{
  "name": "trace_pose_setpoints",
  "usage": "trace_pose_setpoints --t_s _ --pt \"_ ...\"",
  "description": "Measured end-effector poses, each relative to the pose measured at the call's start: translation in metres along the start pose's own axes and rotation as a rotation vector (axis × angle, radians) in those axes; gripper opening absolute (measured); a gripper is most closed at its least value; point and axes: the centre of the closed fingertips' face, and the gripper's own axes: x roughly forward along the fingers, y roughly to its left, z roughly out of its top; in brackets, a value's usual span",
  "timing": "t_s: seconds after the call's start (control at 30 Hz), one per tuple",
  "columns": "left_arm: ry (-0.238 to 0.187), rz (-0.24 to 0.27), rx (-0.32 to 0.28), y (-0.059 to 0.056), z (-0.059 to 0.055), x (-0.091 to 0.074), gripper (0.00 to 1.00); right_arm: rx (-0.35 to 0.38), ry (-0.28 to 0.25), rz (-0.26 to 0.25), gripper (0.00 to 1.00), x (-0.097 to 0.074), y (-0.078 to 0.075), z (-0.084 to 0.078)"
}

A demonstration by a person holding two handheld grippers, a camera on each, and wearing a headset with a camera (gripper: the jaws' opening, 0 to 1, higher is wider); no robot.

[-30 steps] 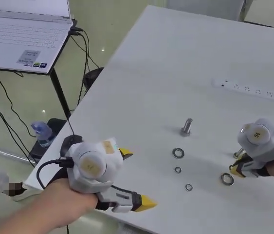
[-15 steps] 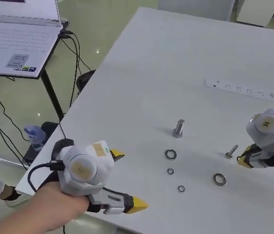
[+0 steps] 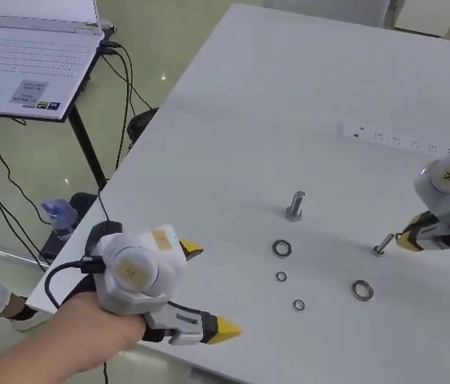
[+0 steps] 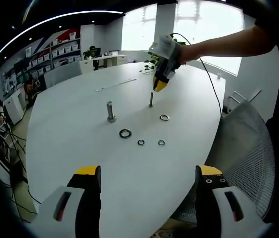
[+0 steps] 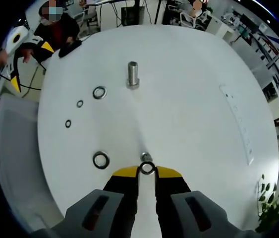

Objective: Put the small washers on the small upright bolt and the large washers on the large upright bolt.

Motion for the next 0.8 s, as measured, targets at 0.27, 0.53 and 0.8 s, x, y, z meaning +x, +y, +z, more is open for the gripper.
trace_pose_setpoints --t_s 0.27,0.53,0.8 --pt "0.01 -0.008 -0.004 -0.001 -0.003 0.001 0.77 -0.019 0.006 0.008 0.13 0.009 0.0 0.005" --pt "0.008 -0.007 -0.008 0.001 -0.002 0.001 0.77 -0.023 0.019 0.012 0.13 0.013 -0.002 0.004" --pt "0.009 -0.011 -0.007 0.002 -0.001 0.003 0.76 -0.032 0.031 0.018 0.13 0.019 -0.002 0.003"
